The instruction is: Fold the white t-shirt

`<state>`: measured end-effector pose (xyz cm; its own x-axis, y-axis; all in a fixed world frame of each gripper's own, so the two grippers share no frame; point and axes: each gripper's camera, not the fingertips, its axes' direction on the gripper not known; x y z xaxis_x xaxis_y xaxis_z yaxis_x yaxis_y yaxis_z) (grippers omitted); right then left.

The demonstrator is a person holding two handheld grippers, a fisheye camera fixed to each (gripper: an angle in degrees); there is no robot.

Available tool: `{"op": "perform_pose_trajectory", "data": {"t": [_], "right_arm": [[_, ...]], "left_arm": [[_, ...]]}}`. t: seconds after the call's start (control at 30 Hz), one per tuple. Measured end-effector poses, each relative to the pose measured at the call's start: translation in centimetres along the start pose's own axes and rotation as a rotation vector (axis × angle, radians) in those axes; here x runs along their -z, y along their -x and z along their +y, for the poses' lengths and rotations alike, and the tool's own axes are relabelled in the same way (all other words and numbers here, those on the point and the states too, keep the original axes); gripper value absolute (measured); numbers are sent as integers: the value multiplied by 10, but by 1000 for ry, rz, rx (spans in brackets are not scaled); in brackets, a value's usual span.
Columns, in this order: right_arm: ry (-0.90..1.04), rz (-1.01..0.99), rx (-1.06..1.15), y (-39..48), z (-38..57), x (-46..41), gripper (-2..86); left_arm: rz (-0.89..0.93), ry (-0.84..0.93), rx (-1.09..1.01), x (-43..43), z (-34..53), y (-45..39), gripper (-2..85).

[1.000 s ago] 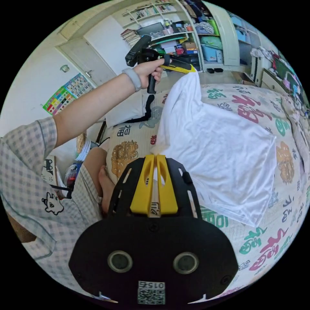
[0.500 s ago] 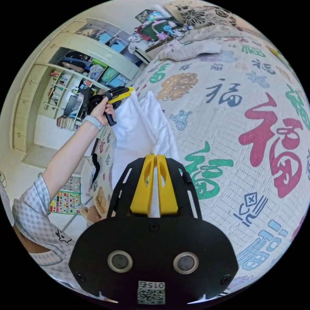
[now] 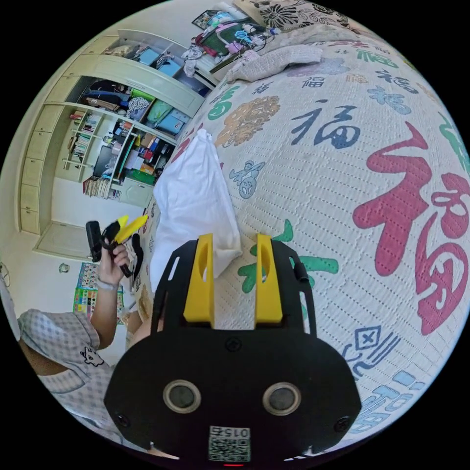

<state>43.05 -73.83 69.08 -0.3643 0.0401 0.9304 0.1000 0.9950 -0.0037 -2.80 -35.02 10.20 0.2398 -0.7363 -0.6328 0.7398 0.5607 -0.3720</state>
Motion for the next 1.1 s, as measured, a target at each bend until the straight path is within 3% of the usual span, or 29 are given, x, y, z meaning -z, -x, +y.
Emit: {"op": "perform_pose_trajectory", "data": {"t": [0.13, 0.3, 0.43, 0.63, 0.77, 0.9, 1.0, 1.1], "right_arm": [[39, 21, -15, -1, -21, 5, 122], [110, 193, 28, 17, -46, 0, 85], [170, 360, 108, 39, -64, -11, 40], [321, 67, 240, 79, -69, -1, 2], [528, 73, 461, 121, -54, -16, 1], [710, 78, 521, 125, -58, -43, 21], [681, 104, 509, 121, -78, -36, 60], [488, 46, 453, 116, -114, -5, 80]], "left_arm": [[130, 60, 204, -15, 79, 26, 183], [186, 10, 166, -45, 57, 16, 182], [95, 130, 107, -64, 34, 11, 90], [24, 114, -69, 3, 24, 7, 26], [15, 200, -132, 45, 34, 11, 26], [-102, 359, -120, 23, 58, 29, 53], [35, 357, -58, 26, 68, 52, 84], [62, 238, -43, 61, 60, 67, 98]]}}
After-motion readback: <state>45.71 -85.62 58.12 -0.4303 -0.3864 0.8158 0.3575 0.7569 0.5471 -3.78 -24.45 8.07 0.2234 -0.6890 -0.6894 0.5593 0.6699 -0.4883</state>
